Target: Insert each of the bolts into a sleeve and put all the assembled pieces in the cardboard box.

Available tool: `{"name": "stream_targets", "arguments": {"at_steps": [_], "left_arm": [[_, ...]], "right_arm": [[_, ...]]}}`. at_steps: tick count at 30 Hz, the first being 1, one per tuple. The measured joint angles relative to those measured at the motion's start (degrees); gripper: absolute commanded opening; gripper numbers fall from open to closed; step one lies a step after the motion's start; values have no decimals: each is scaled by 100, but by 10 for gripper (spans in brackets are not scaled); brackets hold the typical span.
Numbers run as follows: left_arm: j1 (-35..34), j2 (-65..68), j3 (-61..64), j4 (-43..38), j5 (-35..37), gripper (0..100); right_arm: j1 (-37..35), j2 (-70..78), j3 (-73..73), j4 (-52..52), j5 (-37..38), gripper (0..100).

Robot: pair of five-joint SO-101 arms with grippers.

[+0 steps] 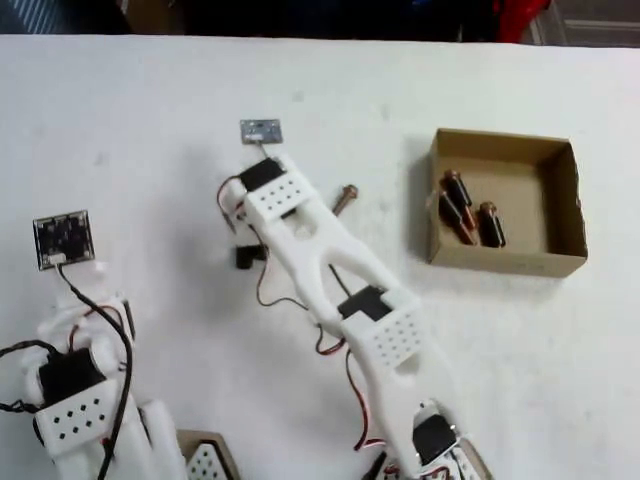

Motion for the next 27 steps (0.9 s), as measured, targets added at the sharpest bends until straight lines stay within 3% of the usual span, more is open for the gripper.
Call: {"name": "stream_targets", "arguments": {"at_steps": [5, 10, 21, 27], "left_arm": [[0, 0, 0, 0, 0, 23], [0, 0, 0, 0, 0, 23], [0, 0, 0, 0, 0, 23], [0, 0, 44, 0, 0, 23]], "right_arm": [[35, 290, -193, -44, 18, 39], [53, 378, -220, -79, 580, 39], [62, 457, -237, -79, 615, 41], [26, 510, -237, -123, 615, 152]]}}
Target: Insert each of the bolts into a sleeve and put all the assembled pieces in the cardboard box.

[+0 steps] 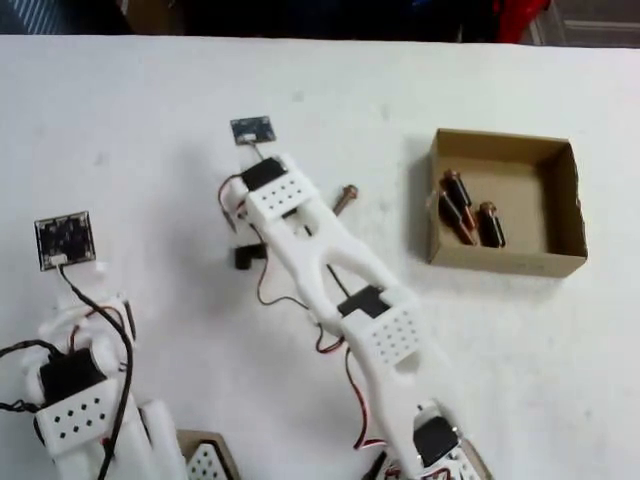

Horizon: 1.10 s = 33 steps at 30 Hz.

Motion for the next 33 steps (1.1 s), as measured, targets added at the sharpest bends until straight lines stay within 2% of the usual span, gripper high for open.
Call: {"name": "stream_targets", "arguments": {"at_steps": [4, 29, 33], "left_arm": [[0, 0, 0, 0, 0, 23], [0, 0, 0, 0, 0, 23], [0, 0, 0, 0, 0, 23]], "right_arm": [[-9, 114, -9, -79, 62, 192], [26, 53, 0, -114, 62, 190], [79, -176, 18, 149, 70, 190]]}}
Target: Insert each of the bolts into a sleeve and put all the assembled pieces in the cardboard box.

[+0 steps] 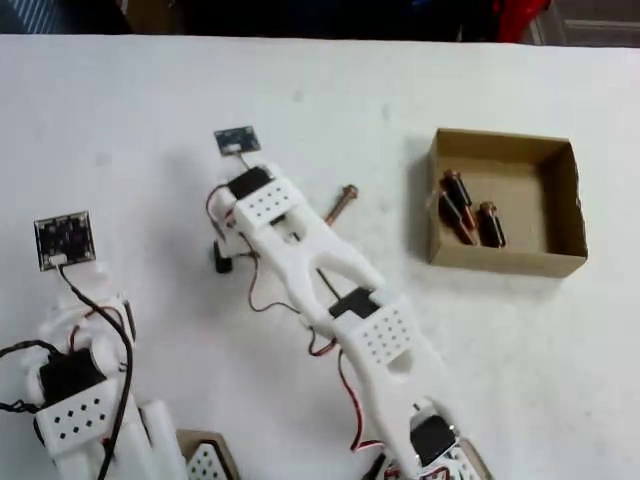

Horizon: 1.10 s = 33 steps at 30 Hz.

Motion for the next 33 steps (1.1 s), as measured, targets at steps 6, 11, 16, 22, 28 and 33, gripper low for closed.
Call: {"name": "stream_targets", "arguments": {"at_steps": [6, 11, 16, 22, 28, 33], "left_arm": [[0, 0, 0, 0, 0, 23], [0, 0, 0, 0, 0, 23], [0, 0, 0, 0, 0, 23], [0, 0, 0, 0, 0, 23], [0, 0, 0, 0, 0, 23], [0, 0, 0, 0, 0, 23]], "right_arm": [[132, -229, 9, 237, 0, 191], [132, -176, 18, 114, 0, 190], [132, 0, 18, -44, 0, 190], [132, 0, 18, -114, 0, 126], [185, 0, 18, -123, 0, 25], [193, 9, 18, -149, 18, 19]]}}
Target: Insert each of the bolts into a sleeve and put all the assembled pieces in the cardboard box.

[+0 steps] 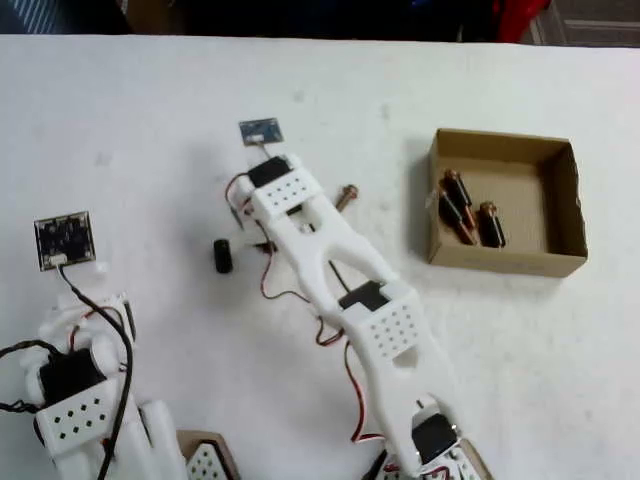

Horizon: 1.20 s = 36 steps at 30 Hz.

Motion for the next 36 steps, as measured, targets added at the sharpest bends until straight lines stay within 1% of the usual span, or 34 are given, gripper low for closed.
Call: {"name": "stream_targets", "arguments": {"at_steps": [4, 7, 13, 20, 22, 26, 28, 32, 36], "left_arm": [[0, 0, 0, 0, 0, 23], [0, 0, 0, 0, 0, 23], [0, 0, 0, 0, 0, 23], [0, 0, 0, 0, 0, 23], [0, 0, 0, 0, 0, 23], [0, 0, 0, 0, 0, 23], [0, 0, 0, 0, 0, 23], [0, 0, 0, 0, 0, 23], [0, 0, 0, 0, 0, 23]], "right_arm": [[0, -26, 0, 18, 0, 19], [-9, -264, 0, 290, 0, 19], [-9, -1389, 26, 1011, 0, 19], [-9, -2655, 26, 1609, 26, 19], [-9, -2998, 26, 1741, 369, 19], [-9, -3771, 26, 1969, 1495, 19], [-9, -4158, 26, 2066, 1855, 19], [97, -4914, 26, 2127, 2075, 19], [527, -5714, 26, 2127, 2092, 19]]}}
